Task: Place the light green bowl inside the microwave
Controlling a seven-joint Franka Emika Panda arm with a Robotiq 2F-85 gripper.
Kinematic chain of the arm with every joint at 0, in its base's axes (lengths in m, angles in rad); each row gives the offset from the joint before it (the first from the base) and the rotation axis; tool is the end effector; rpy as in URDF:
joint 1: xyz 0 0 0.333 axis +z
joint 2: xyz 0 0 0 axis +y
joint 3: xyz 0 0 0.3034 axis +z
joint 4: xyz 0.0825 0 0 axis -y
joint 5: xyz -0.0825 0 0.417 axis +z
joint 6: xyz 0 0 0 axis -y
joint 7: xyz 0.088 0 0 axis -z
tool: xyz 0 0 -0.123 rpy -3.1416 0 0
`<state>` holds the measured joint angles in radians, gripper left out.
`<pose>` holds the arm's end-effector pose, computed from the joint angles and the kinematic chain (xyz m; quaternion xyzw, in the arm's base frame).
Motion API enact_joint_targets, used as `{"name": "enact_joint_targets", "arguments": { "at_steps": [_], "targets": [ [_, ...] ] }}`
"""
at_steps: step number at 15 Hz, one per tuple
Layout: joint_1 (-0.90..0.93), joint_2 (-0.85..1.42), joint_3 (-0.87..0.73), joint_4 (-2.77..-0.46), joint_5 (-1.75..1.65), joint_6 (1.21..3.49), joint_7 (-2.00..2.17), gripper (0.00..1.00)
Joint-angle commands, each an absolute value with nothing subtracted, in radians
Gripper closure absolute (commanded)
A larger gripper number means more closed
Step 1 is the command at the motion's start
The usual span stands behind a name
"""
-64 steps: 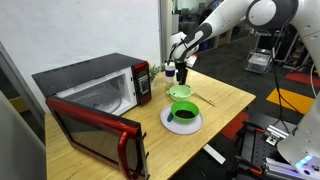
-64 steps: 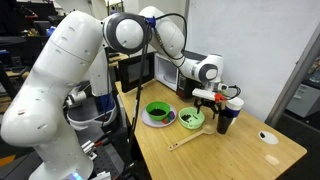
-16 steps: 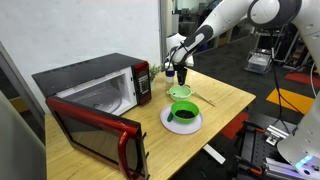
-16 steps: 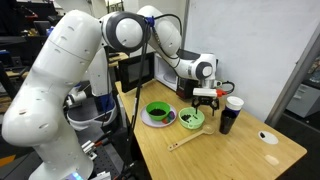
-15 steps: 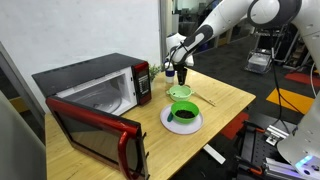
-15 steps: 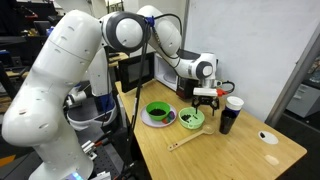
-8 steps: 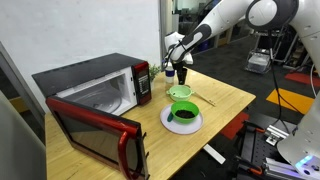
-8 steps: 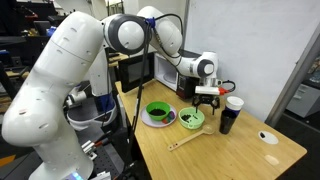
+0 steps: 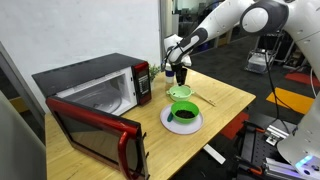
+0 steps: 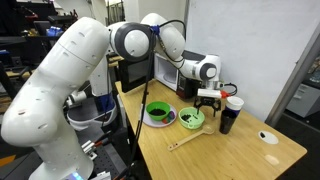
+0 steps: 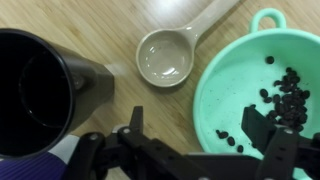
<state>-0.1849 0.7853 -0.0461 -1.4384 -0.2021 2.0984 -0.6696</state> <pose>0.7060 -0.1742 0.1703 0.9539 0.2759 -0.0998 0.0633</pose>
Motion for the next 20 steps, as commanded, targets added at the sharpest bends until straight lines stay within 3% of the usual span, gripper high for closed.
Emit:
{"name": "enact_joint_targets", "arguments": {
  "at_steps": [1, 20],
  "targets": [
    [-0.191, 0.79, -0.039, -1.432, -0.208, 2.095, -0.667, 0.0],
    [-0.257, 0.812, 0.024, -1.445, -0.137, 2.196, -0.911, 0.0]
  ]
}}
